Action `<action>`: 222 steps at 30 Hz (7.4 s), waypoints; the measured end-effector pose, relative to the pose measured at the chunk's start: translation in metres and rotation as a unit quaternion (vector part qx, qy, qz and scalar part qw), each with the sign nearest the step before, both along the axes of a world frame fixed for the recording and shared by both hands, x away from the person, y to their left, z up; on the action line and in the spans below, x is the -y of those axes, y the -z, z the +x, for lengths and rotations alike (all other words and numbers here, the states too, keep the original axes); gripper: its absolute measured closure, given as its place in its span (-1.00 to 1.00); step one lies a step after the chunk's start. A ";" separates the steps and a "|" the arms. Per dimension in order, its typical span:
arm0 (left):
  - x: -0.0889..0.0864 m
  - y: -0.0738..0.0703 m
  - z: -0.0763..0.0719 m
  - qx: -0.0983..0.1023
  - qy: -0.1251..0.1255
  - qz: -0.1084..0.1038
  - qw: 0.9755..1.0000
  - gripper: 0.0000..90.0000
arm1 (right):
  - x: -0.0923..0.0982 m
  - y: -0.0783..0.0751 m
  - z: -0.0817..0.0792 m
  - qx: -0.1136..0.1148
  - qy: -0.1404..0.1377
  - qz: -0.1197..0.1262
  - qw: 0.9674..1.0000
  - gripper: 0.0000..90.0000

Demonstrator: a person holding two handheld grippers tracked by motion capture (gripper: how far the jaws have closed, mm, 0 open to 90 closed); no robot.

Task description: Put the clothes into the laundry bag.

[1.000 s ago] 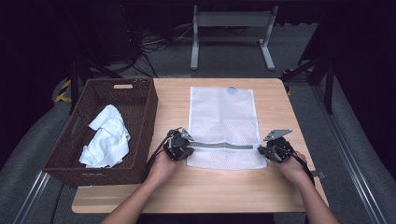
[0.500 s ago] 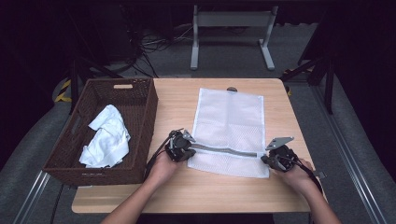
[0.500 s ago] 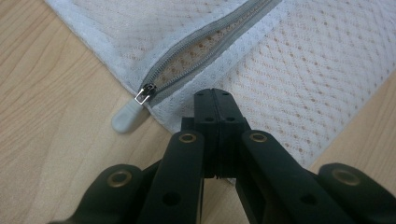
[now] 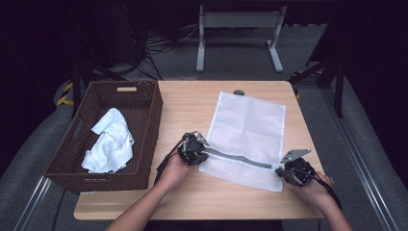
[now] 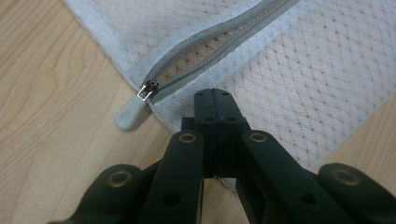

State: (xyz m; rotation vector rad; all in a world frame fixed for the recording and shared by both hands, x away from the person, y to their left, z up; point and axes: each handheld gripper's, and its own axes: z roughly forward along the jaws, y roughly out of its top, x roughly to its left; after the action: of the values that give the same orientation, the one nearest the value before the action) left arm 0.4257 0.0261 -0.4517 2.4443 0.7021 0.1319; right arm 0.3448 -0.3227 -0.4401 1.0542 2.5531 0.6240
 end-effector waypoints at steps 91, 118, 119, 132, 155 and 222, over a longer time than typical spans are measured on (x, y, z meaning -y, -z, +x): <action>-0.187 -0.134 -0.021 0.041 -0.174 -0.069 0.981 -0.50 | -0.002 -0.011 0.013 0.049 -0.024 0.089 0.995 -0.35; -0.281 -0.091 -0.003 0.022 -0.292 -0.039 0.955 -0.77 | -0.003 -0.009 0.013 0.049 -0.029 0.080 0.995 -0.38; -0.283 -0.089 -0.003 0.019 -0.291 -0.034 0.956 -0.77 | -0.003 -0.009 0.012 0.049 -0.029 0.080 0.995 -0.38; -0.299 -0.054 0.009 -0.031 -0.314 0.018 0.949 -0.88 | -0.004 -0.008 0.012 0.047 -0.030 0.076 0.996 -0.37; -0.292 -0.025 0.026 -0.117 -0.328 0.113 0.931 -0.83 | -0.002 -0.006 0.010 0.044 -0.030 0.079 0.995 -0.37; -0.277 -0.128 -0.007 -0.027 -0.255 -0.051 0.965 0.67 | -0.002 -0.006 0.011 0.034 -0.039 0.089 0.995 -0.39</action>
State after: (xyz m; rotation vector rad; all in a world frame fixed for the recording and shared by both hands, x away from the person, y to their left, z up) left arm 0.4188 0.3032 -0.3233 2.1269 1.3180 0.2217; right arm 0.3553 -0.3203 -0.4345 0.9727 2.5269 0.9082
